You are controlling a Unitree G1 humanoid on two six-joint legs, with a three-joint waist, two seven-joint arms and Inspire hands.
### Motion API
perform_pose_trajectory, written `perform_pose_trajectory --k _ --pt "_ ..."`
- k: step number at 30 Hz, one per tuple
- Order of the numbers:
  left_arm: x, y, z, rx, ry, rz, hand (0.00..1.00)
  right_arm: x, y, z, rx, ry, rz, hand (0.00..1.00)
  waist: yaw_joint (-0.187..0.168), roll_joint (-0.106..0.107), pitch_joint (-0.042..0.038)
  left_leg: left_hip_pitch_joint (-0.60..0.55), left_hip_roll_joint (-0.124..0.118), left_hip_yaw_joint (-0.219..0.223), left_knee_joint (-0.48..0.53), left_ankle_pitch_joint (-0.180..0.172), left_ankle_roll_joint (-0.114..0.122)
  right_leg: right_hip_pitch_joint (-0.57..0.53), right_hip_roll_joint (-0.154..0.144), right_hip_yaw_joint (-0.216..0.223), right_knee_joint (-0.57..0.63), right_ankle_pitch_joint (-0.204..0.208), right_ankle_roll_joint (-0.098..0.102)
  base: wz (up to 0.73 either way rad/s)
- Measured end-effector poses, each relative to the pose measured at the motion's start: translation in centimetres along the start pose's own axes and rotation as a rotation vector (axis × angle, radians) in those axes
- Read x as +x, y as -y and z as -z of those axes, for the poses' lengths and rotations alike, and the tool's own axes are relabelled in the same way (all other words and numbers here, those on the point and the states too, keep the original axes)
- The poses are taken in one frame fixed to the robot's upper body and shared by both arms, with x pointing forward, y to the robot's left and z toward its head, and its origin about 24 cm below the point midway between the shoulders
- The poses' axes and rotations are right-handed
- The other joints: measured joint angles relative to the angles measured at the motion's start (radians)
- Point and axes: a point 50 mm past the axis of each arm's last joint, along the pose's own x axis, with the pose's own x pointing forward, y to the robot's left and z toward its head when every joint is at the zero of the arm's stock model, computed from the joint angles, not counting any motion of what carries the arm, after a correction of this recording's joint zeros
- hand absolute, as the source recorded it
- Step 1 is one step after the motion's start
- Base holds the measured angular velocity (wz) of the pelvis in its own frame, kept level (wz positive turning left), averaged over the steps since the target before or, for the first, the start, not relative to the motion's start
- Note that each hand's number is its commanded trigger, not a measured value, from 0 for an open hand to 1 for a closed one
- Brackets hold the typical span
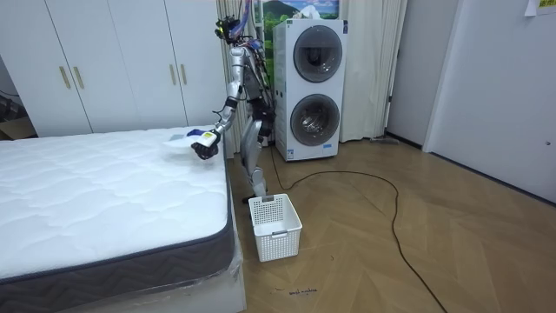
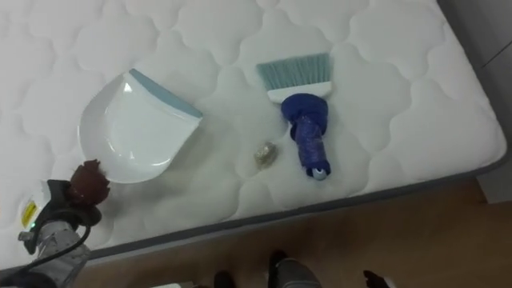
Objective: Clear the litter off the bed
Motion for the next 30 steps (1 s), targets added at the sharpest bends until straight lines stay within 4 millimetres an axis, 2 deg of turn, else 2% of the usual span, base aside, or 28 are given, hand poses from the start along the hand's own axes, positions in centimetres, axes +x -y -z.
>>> perform_pose_trajectory --k 6,13,18,27,30 --pt "-0.2 0.0 0.4 0.025 0.009 -0.013 1.0 0.0 0.1 -0.3 0.021 0.017 -0.003 0.0 0.002 0.001 -0.0001 -0.004 0.001 -0.001 0.009 0.0 0.0 -0.002 0.0 -0.003 0.001 0.0 0.0 0.0" --pt "-0.7 0.2 0.9 0.151 0.104 -0.007 1.0 0.1 0.5 -0.5 0.051 0.034 0.002 0.0 0.006 0.002 -0.0004 -0.003 0.003 0.005 0.009 -0.001 0.001 -0.001 0.0 -0.003 0.0 0.001 -0.001 0.0" --pt "-0.8 0.4 0.7 0.205 0.152 0.003 1.0 0.1 0.5 -0.6 0.068 0.037 0.004 0.0 0.001 0.011 0.0005 -0.003 0.004 0.005 0.008 -0.001 0.001 0.0 0.001 -0.004 0.0 0.002 -0.002 0.0" --pt "-0.7 0.4 -0.1 0.194 0.218 0.01 1.0 0.2 2.0 -1.9 0.295 0.086 0.113 0.0 -0.01 0.011 0.0011 -0.007 0.004 0.027 0.01 -0.004 0.005 -0.018 -0.001 0.013 0.018 0.0 -0.001 -0.04" --pt "-0.7 0.3 -0.1 0.193 0.224 0.004 1.0 0.2 2.6 -2.9 0.369 0.11 0.15 0.0 -0.027 0.006 0.0006 -0.01 0.005 0.033 0.01 -0.005 0.006 -0.022 -0.001 0.016 0.019 0.0 0.0 -0.02"
